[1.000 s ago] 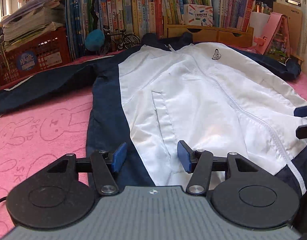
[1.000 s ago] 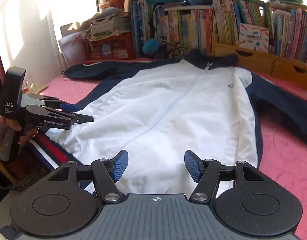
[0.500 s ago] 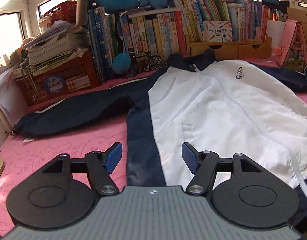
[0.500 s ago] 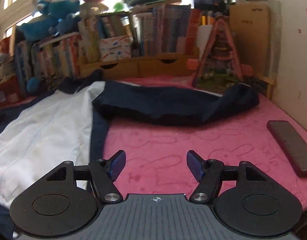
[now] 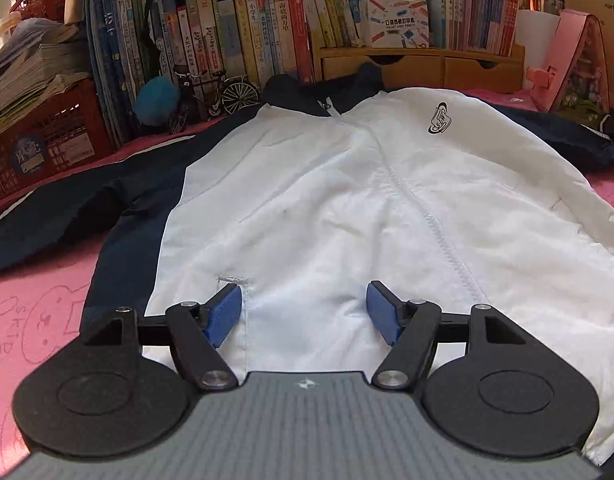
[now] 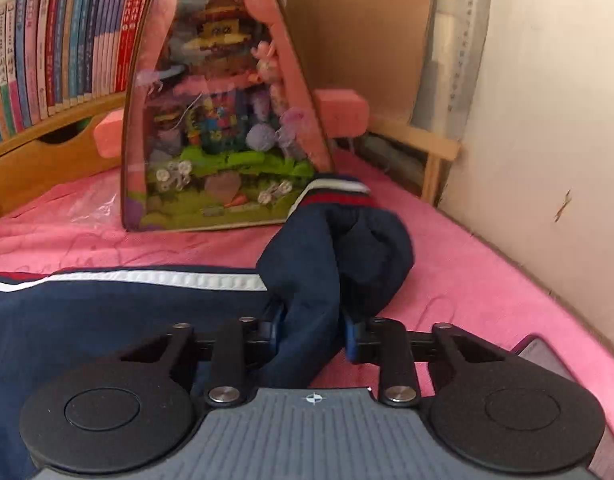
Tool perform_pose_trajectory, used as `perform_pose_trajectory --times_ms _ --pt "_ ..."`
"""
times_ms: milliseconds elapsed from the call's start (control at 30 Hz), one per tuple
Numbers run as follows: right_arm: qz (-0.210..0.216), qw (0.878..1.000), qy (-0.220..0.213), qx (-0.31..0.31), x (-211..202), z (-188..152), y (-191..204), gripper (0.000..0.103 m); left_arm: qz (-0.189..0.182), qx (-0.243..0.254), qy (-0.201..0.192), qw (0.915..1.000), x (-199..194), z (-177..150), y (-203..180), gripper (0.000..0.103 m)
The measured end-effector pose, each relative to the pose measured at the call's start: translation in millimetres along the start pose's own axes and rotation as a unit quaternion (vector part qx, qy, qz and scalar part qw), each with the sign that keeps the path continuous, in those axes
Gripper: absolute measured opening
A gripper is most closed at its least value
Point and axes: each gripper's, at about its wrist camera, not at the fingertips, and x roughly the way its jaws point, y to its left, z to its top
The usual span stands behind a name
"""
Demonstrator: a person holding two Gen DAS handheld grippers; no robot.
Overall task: Fold clothes
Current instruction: 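Grasp the sleeve cuff with the right gripper, pull outward, release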
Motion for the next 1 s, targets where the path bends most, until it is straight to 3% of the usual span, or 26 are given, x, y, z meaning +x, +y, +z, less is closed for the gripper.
perform_pose_trajectory --times_ms 100,333,467,533,600,733,800,900,1000 --pt "-0.014 0.999 -0.020 0.027 -8 5 -36 0.024 0.001 -0.015 -0.001 0.9999 2 -1 4 0.080" --pt "-0.062 0.987 -0.044 0.143 -28 4 -133 0.034 -0.002 -0.021 -0.005 0.9998 3 -2 8 0.081" --pt "-0.024 0.984 -0.029 0.176 -30 0 -160 0.047 -0.003 -0.022 -0.006 0.9997 3 -2 9 0.082" --pt "-0.004 0.988 -0.025 0.154 -32 -1 -144 0.063 -0.003 -0.023 -0.006 0.9997 3 -2 9 0.082" --pt "0.016 0.991 -0.020 0.131 -34 -3 -127 0.068 -0.003 -0.023 -0.007 0.9997 2 -3 9 0.082" --pt "0.056 0.995 -0.010 0.084 -38 -7 -94 0.063 -0.004 -0.025 -0.008 0.9996 2 -3 10 0.082" --pt "0.131 0.991 -0.020 0.020 -56 -12 -53 0.063 -0.004 -0.026 -0.008 0.9996 2 -4 10 0.082" --pt "0.227 0.966 -0.041 -0.114 -107 -39 21 0.064 -0.007 -0.028 -0.008 0.9995 2 -4 11 0.082" --pt "0.317 0.913 -0.069 -0.249 -168 -71 83 0.071 -0.015 -0.017 -0.003 0.9997 -4 -8 11 0.082"
